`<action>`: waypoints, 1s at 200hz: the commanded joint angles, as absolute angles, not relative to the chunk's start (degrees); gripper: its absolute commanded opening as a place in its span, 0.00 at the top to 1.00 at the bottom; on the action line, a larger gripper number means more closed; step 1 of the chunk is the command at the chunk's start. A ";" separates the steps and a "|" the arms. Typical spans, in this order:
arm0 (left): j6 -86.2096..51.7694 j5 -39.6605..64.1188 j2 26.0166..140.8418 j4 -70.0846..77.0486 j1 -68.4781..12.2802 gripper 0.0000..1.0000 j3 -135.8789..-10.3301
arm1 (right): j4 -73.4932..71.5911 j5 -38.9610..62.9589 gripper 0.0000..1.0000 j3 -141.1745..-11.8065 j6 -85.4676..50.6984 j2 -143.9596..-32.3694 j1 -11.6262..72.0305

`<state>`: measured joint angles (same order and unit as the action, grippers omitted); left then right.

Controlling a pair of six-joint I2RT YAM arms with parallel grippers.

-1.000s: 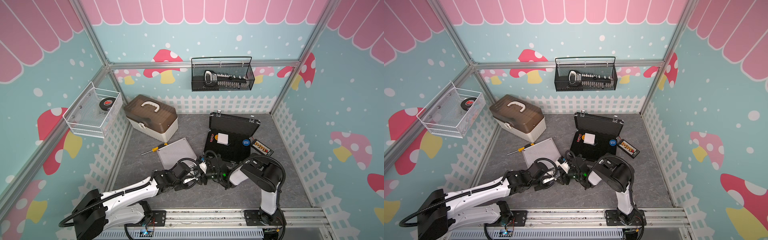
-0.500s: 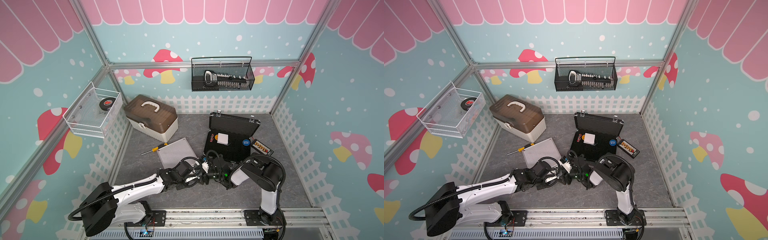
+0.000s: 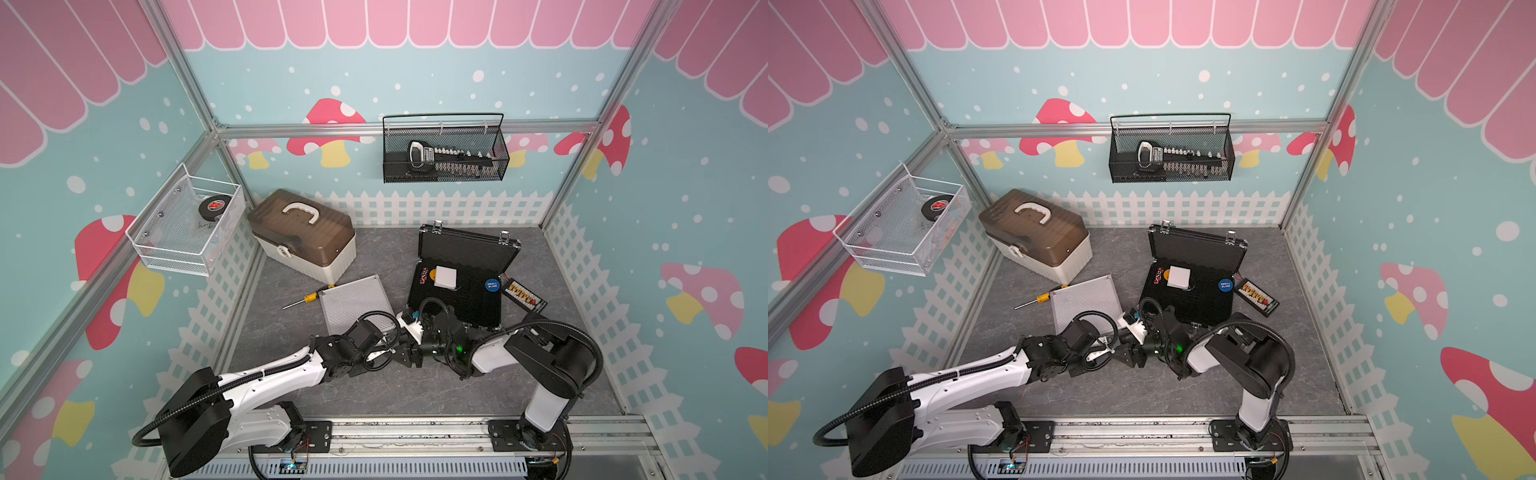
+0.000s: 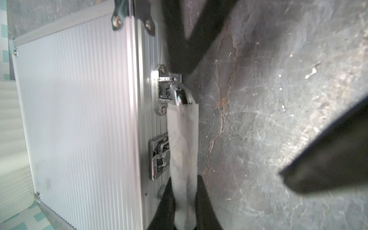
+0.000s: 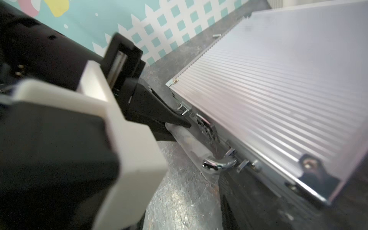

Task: Open the poker set cases
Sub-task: Open the fastener on the poker set case.

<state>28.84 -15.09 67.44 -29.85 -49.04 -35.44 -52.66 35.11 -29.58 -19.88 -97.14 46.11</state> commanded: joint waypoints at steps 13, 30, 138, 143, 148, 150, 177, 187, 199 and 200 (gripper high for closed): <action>32.00 -15.66 58.83 -27.33 -48.78 1.00 -35.06 | -40.41 24.88 0.43 -30.35 -2.87 -89.69 45.95; 32.97 -14.81 56.03 -26.45 -48.80 1.00 -34.00 | -38.74 20.82 0.43 -31.30 4.20 -88.99 45.96; 34.41 -13.76 50.42 -24.92 -48.02 1.00 -33.44 | -47.36 33.07 0.51 -35.90 23.32 -95.19 46.88; 34.37 -13.43 50.14 -24.71 -47.79 1.00 -33.40 | -48.29 32.80 0.51 -35.50 23.51 -95.19 47.26; 34.28 -13.17 49.88 -24.47 -47.53 1.00 -33.32 | -48.89 32.37 0.51 -35.19 23.54 -95.21 47.55; 34.23 -13.11 49.80 -24.42 -47.43 1.00 -33.31 | -49.05 32.24 0.51 -35.12 23.55 -95.23 47.68; 34.18 -11.13 48.79 -23.53 -46.33 1.00 -33.14 | -49.17 30.50 0.54 -35.84 23.55 -95.98 48.99; 34.28 -10.54 48.64 -23.34 -46.14 1.00 -33.05 | -49.87 29.94 0.56 -36.10 23.40 -96.31 49.38; 34.15 -10.32 48.74 -23.37 -46.08 1.00 -33.05 | -50.27 28.95 0.59 -36.58 23.37 -96.72 49.72; 34.07 -10.34 48.74 -23.33 -46.11 1.00 -33.09 | -50.27 28.89 0.59 -36.61 23.42 -96.74 49.73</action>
